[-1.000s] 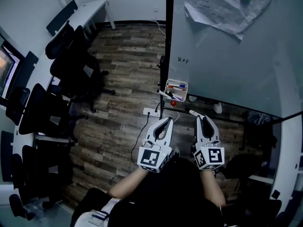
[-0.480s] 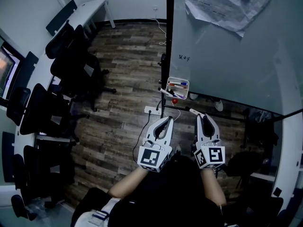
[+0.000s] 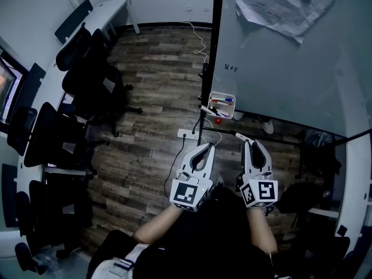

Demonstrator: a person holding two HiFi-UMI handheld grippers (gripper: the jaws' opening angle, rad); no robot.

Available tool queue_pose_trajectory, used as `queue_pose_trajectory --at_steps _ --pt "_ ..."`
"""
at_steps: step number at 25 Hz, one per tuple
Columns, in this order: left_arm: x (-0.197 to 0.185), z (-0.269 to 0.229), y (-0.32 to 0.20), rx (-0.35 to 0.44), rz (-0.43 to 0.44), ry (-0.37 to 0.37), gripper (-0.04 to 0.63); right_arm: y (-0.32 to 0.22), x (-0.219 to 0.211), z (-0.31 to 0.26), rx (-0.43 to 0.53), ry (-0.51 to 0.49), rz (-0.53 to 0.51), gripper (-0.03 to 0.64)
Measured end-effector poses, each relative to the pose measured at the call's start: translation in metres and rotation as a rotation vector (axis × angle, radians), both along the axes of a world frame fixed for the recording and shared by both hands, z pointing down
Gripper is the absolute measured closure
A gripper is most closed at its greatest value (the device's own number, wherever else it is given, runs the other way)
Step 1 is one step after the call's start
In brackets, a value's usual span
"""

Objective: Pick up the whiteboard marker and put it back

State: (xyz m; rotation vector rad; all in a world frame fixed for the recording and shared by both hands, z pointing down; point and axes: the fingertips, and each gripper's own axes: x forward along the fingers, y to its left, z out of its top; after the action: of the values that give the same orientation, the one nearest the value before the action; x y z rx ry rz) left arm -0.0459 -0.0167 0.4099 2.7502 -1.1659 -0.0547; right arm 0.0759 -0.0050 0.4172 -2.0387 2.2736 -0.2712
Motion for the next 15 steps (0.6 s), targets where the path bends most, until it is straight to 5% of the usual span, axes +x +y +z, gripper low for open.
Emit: queue_pose_trajectory --at_steps 15 --pt "0.015 0.005 -0.026 -0.010 0.016 0.004 0.586 -0.019 0.007 0.015 -0.014 -0.001 -0.003 0.535"
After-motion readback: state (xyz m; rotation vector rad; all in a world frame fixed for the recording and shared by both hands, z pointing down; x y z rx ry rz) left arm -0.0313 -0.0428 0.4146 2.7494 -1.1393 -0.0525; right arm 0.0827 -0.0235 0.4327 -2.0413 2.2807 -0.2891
